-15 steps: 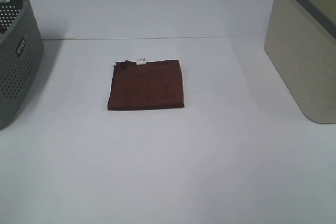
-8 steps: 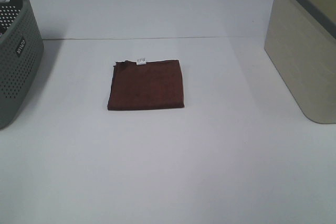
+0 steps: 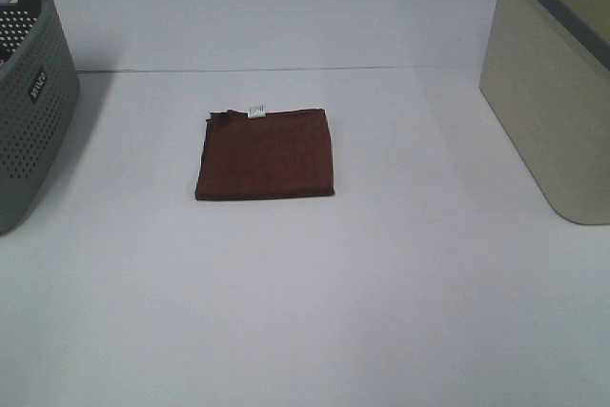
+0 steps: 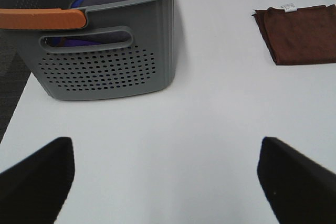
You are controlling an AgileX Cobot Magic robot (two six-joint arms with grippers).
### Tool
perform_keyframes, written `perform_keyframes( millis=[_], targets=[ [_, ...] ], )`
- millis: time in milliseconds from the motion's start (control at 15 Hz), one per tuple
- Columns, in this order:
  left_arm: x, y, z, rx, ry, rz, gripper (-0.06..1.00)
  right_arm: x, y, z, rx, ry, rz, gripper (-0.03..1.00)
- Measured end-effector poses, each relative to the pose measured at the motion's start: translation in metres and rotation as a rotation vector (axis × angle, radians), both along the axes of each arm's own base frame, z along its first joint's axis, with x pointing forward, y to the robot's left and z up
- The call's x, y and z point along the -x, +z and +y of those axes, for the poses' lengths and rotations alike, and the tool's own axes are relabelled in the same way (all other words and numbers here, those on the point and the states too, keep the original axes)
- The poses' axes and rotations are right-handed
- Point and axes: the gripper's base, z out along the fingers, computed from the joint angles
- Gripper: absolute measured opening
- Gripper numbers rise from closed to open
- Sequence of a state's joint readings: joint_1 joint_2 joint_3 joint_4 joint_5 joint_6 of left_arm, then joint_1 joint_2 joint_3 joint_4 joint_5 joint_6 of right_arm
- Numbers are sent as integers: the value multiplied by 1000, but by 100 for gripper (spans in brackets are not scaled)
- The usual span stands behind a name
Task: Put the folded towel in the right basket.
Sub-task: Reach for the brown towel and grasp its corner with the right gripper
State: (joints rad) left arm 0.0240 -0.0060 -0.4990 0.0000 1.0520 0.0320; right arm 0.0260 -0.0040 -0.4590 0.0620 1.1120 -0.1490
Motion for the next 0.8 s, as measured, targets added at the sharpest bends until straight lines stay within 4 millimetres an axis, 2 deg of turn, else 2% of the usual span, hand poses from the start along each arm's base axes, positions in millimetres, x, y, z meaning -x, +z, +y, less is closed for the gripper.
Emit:
perform_keyframes(
  millis=[800],
  targets=[
    [0,0,0,0,0,0,88,0,0,0,0,0,0,91]
  ],
)
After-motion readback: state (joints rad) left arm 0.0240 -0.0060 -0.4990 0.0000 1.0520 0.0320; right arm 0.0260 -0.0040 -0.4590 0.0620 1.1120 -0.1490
